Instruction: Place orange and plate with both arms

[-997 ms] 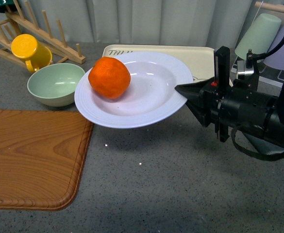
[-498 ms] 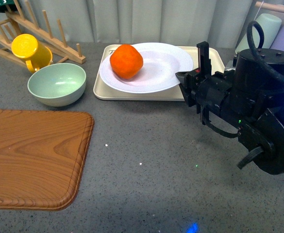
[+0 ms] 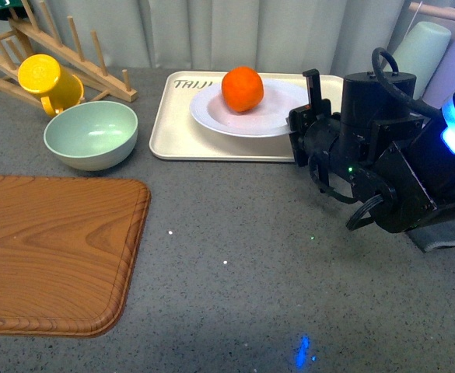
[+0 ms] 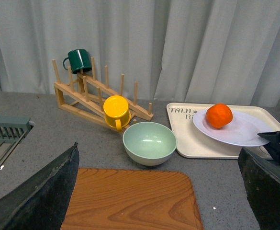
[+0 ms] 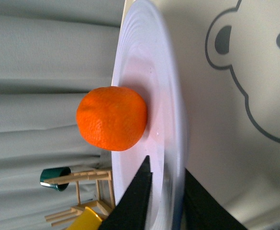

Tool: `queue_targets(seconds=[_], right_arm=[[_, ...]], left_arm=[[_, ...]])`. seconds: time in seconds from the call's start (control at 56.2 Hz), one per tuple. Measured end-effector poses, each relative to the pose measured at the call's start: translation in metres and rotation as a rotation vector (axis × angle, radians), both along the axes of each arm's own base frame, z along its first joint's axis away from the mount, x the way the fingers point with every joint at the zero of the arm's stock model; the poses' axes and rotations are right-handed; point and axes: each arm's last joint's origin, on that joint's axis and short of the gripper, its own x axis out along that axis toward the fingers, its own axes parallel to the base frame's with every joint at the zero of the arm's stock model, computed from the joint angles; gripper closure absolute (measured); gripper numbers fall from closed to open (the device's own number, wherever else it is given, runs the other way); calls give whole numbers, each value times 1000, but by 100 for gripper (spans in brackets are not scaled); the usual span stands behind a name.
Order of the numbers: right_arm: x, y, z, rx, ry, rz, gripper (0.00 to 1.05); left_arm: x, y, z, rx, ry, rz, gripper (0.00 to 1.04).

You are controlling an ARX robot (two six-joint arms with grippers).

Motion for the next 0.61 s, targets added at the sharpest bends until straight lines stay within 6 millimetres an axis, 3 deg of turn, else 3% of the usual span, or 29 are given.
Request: queue_targets(seconds=[0.16,0.267,0.427,0.498,0.605], right_arm=[[-19,-4,4,-59,8,54,64],[-37,-5,23,-196,15,86,48],[-75,-14,69,-644,-91,111,22],[-104,-27,96,-876,-164,122,7],[-139,-45,118,-1141,-232,132,9]], left_arm=[[0,0,0,0,0,0,6],[0,0,0,0,0,0,6],[0,0,0,0,0,0,6],[0,0,0,0,0,0,6],[0,0,0,0,0,0,6]])
